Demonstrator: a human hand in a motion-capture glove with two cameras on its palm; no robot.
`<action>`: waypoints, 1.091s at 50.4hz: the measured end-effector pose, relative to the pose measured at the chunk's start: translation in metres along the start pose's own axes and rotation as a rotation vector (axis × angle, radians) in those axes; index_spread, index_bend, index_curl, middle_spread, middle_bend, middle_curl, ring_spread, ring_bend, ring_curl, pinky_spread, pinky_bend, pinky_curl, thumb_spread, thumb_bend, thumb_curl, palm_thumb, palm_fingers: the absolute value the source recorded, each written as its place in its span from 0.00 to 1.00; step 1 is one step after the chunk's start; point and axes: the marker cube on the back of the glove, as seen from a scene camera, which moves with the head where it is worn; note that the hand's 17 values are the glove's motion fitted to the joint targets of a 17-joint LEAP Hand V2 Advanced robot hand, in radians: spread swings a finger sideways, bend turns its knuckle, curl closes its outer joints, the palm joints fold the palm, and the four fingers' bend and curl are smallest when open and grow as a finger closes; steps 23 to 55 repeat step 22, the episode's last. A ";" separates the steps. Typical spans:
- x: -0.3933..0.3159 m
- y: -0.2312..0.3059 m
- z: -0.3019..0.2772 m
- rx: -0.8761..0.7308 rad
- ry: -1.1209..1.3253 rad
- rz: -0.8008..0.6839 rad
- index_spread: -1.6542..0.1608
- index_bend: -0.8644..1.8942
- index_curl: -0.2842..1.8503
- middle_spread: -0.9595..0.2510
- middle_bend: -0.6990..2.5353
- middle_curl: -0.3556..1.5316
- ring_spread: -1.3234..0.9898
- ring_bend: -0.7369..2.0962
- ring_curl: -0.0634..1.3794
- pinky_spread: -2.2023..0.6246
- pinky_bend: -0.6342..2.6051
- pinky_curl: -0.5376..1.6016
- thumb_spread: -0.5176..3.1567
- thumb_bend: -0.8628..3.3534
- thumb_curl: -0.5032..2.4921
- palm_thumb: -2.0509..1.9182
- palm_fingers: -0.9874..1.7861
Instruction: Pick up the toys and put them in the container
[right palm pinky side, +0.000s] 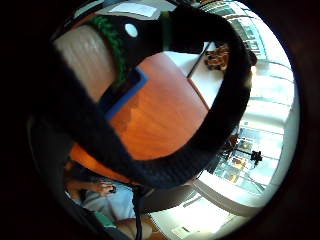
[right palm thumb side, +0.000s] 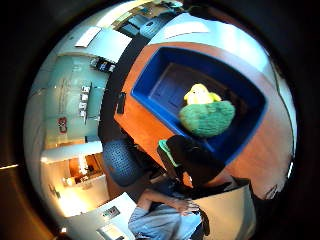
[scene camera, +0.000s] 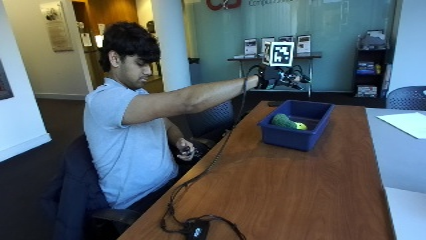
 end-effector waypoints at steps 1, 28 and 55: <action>0.004 0.003 -0.002 0.005 0.007 0.002 0.74 0.37 0.26 0.80 0.26 0.32 0.57 0.32 0.17 0.81 0.52 0.42 0.49 0.20 0.27 0.51 0.30; 0.112 0.052 -0.009 0.039 0.071 0.327 0.73 0.38 0.27 0.80 0.26 0.31 0.57 0.32 0.18 0.82 0.50 0.41 0.49 0.20 0.27 0.51 0.32; 0.112 0.052 -0.009 0.039 0.071 0.327 0.73 0.38 0.27 0.80 0.26 0.31 0.57 0.32 0.18 0.82 0.50 0.41 0.49 0.20 0.27 0.51 0.32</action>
